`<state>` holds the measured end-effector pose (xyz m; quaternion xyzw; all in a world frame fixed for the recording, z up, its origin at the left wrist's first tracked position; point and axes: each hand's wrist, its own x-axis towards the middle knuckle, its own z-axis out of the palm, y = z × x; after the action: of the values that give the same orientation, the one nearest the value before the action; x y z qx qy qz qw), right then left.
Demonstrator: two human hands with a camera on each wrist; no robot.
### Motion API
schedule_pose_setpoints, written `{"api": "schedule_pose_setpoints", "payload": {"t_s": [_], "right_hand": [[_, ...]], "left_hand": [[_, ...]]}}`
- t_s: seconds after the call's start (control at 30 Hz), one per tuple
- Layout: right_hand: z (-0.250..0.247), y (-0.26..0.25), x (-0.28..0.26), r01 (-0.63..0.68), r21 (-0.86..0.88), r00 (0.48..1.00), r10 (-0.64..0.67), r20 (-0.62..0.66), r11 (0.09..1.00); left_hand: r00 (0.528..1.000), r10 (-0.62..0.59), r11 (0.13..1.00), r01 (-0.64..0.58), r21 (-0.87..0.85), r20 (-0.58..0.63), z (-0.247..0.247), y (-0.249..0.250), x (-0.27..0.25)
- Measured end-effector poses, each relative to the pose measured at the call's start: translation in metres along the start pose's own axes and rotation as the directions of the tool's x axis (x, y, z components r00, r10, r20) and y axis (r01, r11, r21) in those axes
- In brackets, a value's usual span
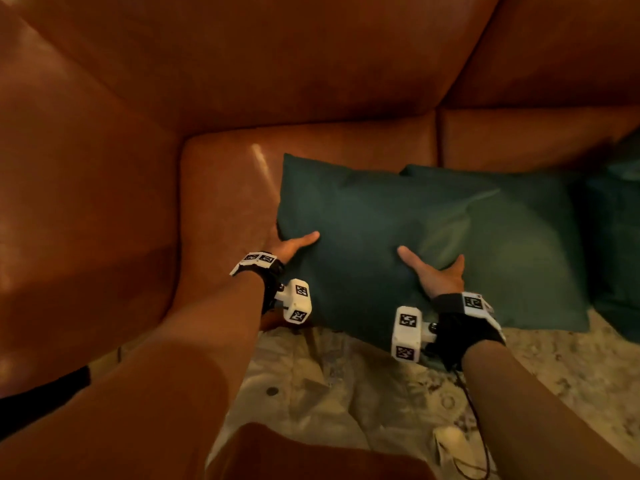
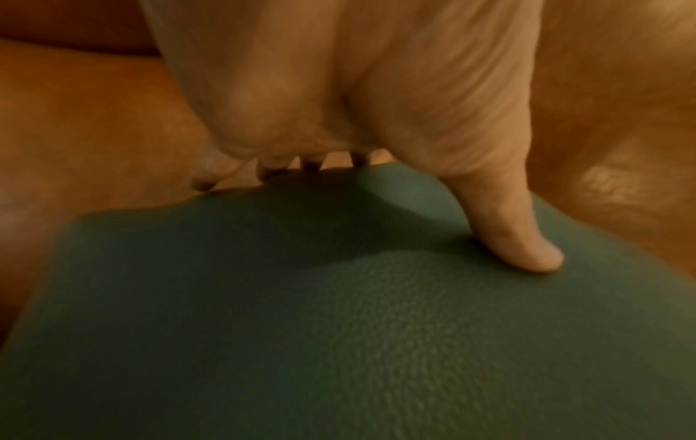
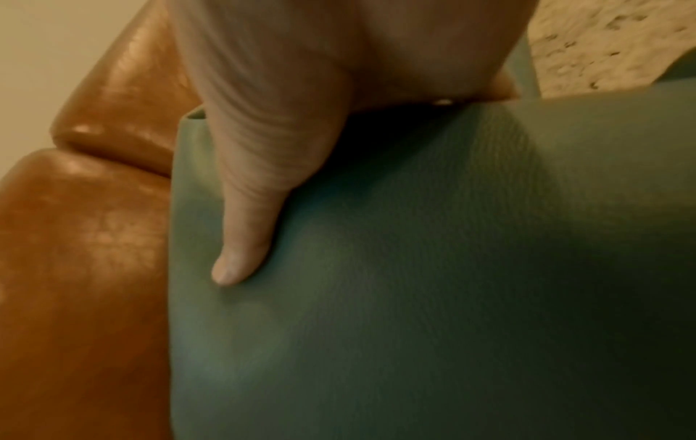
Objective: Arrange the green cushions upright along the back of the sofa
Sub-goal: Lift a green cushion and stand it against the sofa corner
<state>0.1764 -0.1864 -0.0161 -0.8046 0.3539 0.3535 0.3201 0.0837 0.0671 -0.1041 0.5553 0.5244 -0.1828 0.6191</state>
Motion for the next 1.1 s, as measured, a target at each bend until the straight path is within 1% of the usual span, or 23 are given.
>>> {"api": "schedule_pose_setpoints", "payload": {"t_s": [0.03,0.13,0.23,0.27,0.33,0.4,0.47,0.53,0.57,0.6,0.67,0.7,0.77,0.87,0.9,0.93,1.03,1.1], "right_hand": [[0.005,-0.001,0.001,0.016,0.051,1.0,-0.017,0.005,0.999],[0.022,-0.006,0.002,0.064,0.171,0.998,-0.067,0.008,0.983],[0.039,-0.031,-0.014,0.13,0.245,0.989,-0.143,0.036,0.961],[0.047,-0.042,-0.023,0.155,0.254,0.983,-0.175,0.06,0.955],[0.065,-0.063,-0.038,0.196,0.28,0.962,-0.239,0.131,0.94],[0.086,-0.087,-0.051,0.24,0.294,0.929,-0.307,0.208,0.925],[0.104,-0.113,-0.054,0.308,0.282,0.882,-0.384,0.274,0.908],[0.119,-0.135,-0.052,0.405,0.204,0.837,-0.451,0.31,0.891],[0.125,-0.145,-0.048,0.45,0.17,0.813,-0.481,0.328,0.877],[0.131,-0.153,-0.044,0.484,0.147,0.789,-0.502,0.355,0.863],[0.145,-0.164,-0.036,0.539,0.076,0.752,-0.52,0.406,0.839],[0.15,-0.168,-0.034,0.551,0.041,0.749,-0.515,0.417,0.834],[0.162,-0.174,-0.032,0.531,0.035,0.769,-0.499,0.4,0.847],[0.173,-0.186,-0.027,0.44,0.104,0.834,-0.448,0.322,0.892],[0.175,-0.191,-0.026,0.415,0.117,0.845,-0.43,0.319,0.902],[0.177,-0.196,-0.025,0.399,0.129,0.846,-0.419,0.331,0.908],[0.185,-0.202,-0.026,0.371,0.199,0.823,-0.42,0.383,0.907],[0.189,-0.2,-0.032,0.39,0.226,0.806,-0.45,0.385,0.893]], "left_hand": [[1.0,-0.005,1.0,0.005,-0.006,0.001,0.0,0.001,0.003],[0.997,-0.079,0.997,0.079,-0.022,-0.009,-0.007,0.006,0.007],[0.997,-0.072,0.995,0.071,-0.063,-0.01,-0.037,0.013,0.006],[0.997,-0.076,0.993,0.073,-0.088,-0.032,-0.051,0.019,0.0],[0.994,-0.049,0.987,0.032,-0.159,-0.1,-0.081,0.033,-0.009],[0.983,0.022,0.967,-0.066,-0.244,-0.181,-0.114,0.05,-0.016],[0.959,0.096,0.943,-0.173,-0.284,-0.265,-0.146,0.063,-0.016],[0.937,0.131,0.926,-0.232,-0.298,-0.323,-0.176,0.069,-0.009],[0.93,0.143,0.921,-0.25,-0.3,-0.338,-0.188,0.07,-0.005],[0.932,0.136,0.926,-0.241,-0.29,-0.337,-0.198,0.069,0.0],[0.944,0.094,0.95,-0.181,-0.256,-0.316,-0.212,0.066,0.008],[0.952,0.063,0.957,-0.143,-0.252,-0.301,-0.216,0.064,0.014],[0.957,0.039,0.955,-0.12,-0.272,-0.286,-0.221,0.064,0.021],[0.963,0.055,0.916,-0.154,-0.37,-0.263,-0.224,0.076,0.029],[0.965,0.063,0.898,-0.166,-0.408,-0.254,-0.225,0.084,0.029],[0.967,0.065,0.887,-0.169,-0.43,-0.247,-0.227,0.088,0.032],[0.971,0.082,0.877,-0.177,-0.446,-0.225,-0.231,0.102,0.038],[0.967,0.121,0.864,-0.214,-0.455,-0.223,-0.232,0.104,0.038]]}}
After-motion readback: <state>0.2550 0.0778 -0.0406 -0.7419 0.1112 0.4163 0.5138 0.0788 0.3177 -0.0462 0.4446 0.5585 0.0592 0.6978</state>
